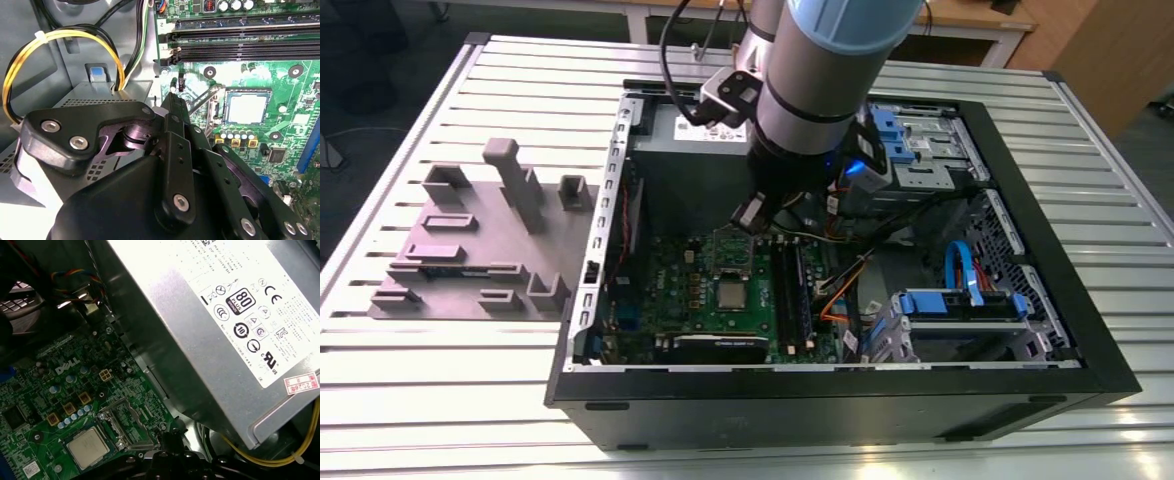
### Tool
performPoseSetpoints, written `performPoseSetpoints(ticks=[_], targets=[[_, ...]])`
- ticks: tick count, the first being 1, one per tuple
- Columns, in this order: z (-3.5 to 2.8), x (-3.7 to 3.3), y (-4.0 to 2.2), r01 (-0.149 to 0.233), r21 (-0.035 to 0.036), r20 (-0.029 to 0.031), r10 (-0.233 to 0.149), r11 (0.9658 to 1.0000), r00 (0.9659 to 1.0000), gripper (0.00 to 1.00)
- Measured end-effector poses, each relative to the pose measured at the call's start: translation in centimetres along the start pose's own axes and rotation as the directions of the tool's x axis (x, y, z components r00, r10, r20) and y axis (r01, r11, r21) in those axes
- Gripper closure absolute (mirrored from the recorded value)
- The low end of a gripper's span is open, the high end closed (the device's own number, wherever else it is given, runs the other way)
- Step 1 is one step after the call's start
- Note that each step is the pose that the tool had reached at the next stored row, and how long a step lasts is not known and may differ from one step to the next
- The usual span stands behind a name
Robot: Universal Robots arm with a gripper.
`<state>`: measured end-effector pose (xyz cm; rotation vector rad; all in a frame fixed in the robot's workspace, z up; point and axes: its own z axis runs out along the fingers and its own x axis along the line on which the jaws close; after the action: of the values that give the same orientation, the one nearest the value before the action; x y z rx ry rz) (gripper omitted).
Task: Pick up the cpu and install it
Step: 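Close the cpu cover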
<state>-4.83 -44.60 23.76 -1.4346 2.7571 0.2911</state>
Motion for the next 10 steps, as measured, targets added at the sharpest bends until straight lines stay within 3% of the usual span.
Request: performPoseSetpoints(ticks=[10], targets=[[-0.23, 0.01, 0.08, 0.002, -0.0003, -0.0005, -0.002, 1.0000, 1.0000, 0.89]])
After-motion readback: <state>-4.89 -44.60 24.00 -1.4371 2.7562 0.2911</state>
